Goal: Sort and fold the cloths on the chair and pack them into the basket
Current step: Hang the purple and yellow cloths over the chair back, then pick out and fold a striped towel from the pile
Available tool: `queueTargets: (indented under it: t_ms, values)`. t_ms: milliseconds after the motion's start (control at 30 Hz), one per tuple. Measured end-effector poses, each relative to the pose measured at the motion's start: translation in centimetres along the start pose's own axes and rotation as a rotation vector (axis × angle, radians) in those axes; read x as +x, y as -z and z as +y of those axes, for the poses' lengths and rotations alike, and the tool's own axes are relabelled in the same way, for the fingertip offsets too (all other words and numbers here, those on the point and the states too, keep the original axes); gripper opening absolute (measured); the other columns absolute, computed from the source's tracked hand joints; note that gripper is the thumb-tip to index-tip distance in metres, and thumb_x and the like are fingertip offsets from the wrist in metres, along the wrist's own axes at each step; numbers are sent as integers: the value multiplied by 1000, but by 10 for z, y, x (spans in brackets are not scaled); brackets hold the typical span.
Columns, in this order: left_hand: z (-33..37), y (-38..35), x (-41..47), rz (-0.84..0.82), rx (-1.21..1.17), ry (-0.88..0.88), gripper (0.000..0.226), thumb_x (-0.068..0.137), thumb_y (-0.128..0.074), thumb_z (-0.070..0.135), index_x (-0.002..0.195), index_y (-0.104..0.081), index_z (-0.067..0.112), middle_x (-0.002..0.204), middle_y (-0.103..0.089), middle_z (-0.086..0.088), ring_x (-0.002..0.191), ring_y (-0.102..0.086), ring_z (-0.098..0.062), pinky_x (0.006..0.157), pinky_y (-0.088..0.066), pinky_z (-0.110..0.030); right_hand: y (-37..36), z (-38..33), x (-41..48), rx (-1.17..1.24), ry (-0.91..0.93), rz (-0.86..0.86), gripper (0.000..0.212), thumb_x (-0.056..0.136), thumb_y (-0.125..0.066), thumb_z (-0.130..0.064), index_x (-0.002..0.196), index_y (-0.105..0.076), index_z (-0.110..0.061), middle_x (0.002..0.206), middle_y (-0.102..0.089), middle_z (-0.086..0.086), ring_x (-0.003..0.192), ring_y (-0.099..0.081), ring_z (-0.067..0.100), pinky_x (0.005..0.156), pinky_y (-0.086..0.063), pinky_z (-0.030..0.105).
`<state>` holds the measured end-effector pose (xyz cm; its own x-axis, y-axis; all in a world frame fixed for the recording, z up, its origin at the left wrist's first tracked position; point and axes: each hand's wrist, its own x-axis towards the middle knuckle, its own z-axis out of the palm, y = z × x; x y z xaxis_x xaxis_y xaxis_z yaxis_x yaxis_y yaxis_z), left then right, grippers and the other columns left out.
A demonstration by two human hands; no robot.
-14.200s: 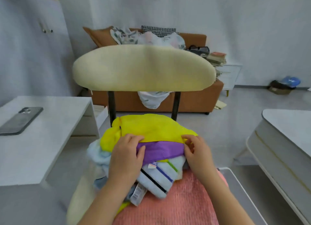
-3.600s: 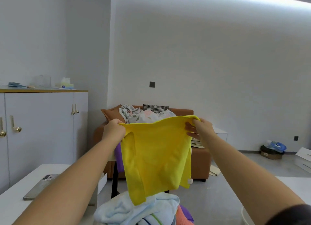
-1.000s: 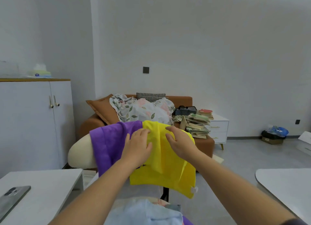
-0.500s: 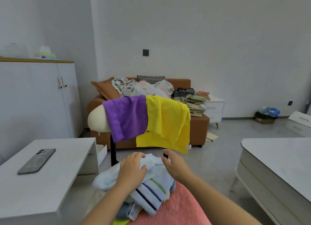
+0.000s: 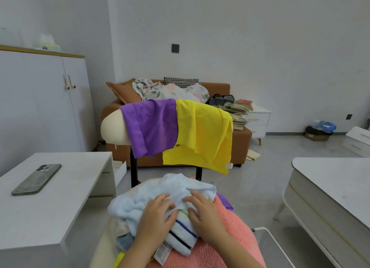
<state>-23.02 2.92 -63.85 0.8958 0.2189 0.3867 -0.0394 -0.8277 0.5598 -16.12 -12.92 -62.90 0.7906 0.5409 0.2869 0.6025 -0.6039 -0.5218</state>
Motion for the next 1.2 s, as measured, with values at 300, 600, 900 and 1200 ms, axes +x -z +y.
queueTargets:
  t_ms: [300,600,900,1200]
  values:
    - [10,0,3,46,3,121,27,90,-38,43,80,-55,25,83,-54,12,79,-54,-11,70,-43,-28,0,-6,12,33,-75,26,21,96,-46,-30,79,-57,-25,77,-56,-15,79,-55,9,70,-42,33]
    - [4,33,9,46,98,78,34,85,-37,21,107,-63,16,115,-58,6,97,-59,-22,82,-46,-36,26,-7,29,153,-308,20,26,98,-39,-22,73,-46,-19,63,-47,-6,65,-45,15,55,-29,29]
    - [6,109,34,43,528,163,19,89,-42,9,95,-55,20,94,-64,-3,80,-58,-25,62,-38,-30,101,-25,49,398,-235,390,30,99,-41,-18,76,-54,-3,65,-53,7,61,-47,17,57,-36,29]
    - [32,175,71,80,495,314,17,94,-42,22,81,-52,18,76,-54,-2,68,-50,-21,56,-34,-27,167,-42,70,705,-324,411,15,96,-44,-12,85,-54,-15,92,-67,9,86,-66,18,67,-53,29]
